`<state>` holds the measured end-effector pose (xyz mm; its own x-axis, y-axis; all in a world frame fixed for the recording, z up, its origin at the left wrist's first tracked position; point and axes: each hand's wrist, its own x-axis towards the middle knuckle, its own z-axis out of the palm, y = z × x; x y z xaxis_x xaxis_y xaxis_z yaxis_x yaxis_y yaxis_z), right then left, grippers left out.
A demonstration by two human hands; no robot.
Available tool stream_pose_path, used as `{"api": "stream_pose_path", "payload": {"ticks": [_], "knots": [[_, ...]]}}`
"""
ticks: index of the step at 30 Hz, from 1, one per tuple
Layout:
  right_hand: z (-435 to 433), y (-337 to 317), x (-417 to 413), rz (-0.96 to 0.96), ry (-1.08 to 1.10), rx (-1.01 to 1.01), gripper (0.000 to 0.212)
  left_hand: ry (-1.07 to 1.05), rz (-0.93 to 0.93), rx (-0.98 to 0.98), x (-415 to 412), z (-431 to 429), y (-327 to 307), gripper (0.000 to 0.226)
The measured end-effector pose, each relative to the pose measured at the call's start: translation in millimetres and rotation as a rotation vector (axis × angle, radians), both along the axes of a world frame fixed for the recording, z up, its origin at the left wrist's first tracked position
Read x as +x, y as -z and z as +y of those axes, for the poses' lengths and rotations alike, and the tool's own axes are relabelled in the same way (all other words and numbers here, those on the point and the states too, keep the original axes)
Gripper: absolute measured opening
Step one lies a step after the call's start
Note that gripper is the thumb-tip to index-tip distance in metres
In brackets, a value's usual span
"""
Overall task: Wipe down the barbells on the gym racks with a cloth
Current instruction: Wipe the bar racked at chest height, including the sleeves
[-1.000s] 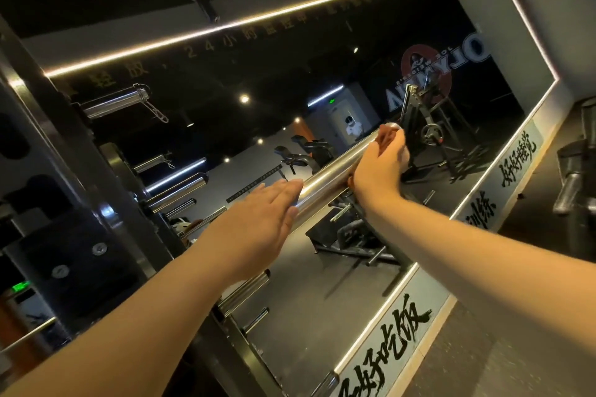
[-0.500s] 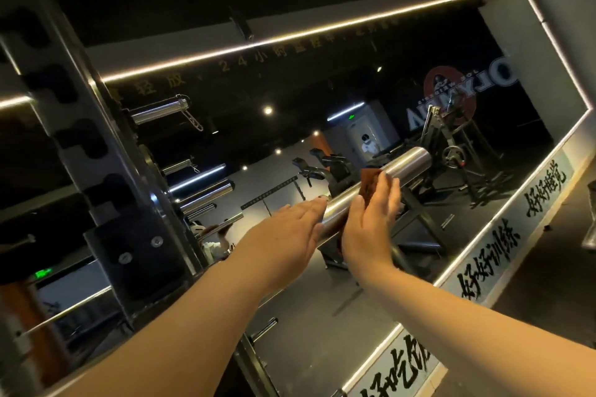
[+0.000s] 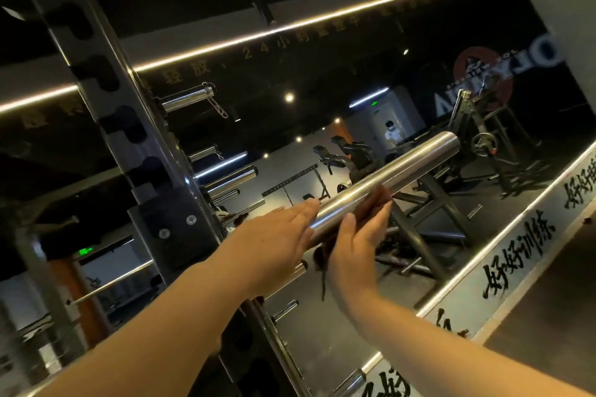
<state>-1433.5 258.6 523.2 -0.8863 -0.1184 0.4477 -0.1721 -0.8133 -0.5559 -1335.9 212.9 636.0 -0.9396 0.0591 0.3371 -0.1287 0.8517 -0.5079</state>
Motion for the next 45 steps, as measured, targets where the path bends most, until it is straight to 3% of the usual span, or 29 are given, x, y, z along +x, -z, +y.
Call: {"api": "stream_pose_path", "payload": {"ticks": [4, 10, 13, 18, 25, 27, 30, 32, 37, 40, 45], "knots": [[-25.7, 5.0, 42.7, 0.086, 0.050, 0.015, 0.072, 0.015, -0.006, 0.081, -5.2, 2.7, -4.9, 0.055], [-25.0, -4.3, 20.7, -0.020, 0.116, -0.086, 0.067, -0.020, -0.082, 0.092, -0.6, -1.2, -7.6, 0.057], [-34.5, -4.4, 41.9, 0.020, 0.127, -0.074, 0.066, -0.037, -0.151, 0.177, 9.1, -4.9, -16.5, 0.055], [-39.0, 17.6, 54.9, 0.276, 0.298, 0.100, 0.066, -0.071, -0.104, 0.280, 19.2, -19.5, -14.5, 0.053], [-25.1, 3.2, 4.8, 0.287, 0.557, 0.338, 0.059, -0.087, -0.056, 0.386, 27.2, -19.2, -11.6, 0.053], [-33.0, 9.1, 20.2, 0.441, 0.604, 0.362, 0.058, -0.093, -0.050, 0.423, 34.8, -21.6, -11.0, 0.051], [-34.7, 27.1, 22.9, 0.884, 0.743, 0.407, 0.058, -0.096, 0.015, 0.506, 42.8, -25.4, -9.1, 0.033], [-26.5, 30.1, -1.5, 1.026, 0.861, 0.443, 0.056, -0.101, 0.033, 0.501, 45.9, -24.8, -7.5, 0.032], [-23.3, 27.0, -17.4, 0.594, 0.775, 0.387, 0.057, -0.144, 0.094, 0.386, 54.1, -17.0, -1.5, 0.048], [-34.4, 30.2, 7.3, 0.797, 0.745, 0.367, 0.056, -0.143, 0.150, 0.381, 51.5, -17.3, -1.8, 0.049], [-22.9, 42.1, -10.4, 1.246, 0.925, 0.513, 0.062, -0.144, 0.225, 0.340, 56.5, -10.2, 1.4, 0.043]]}}
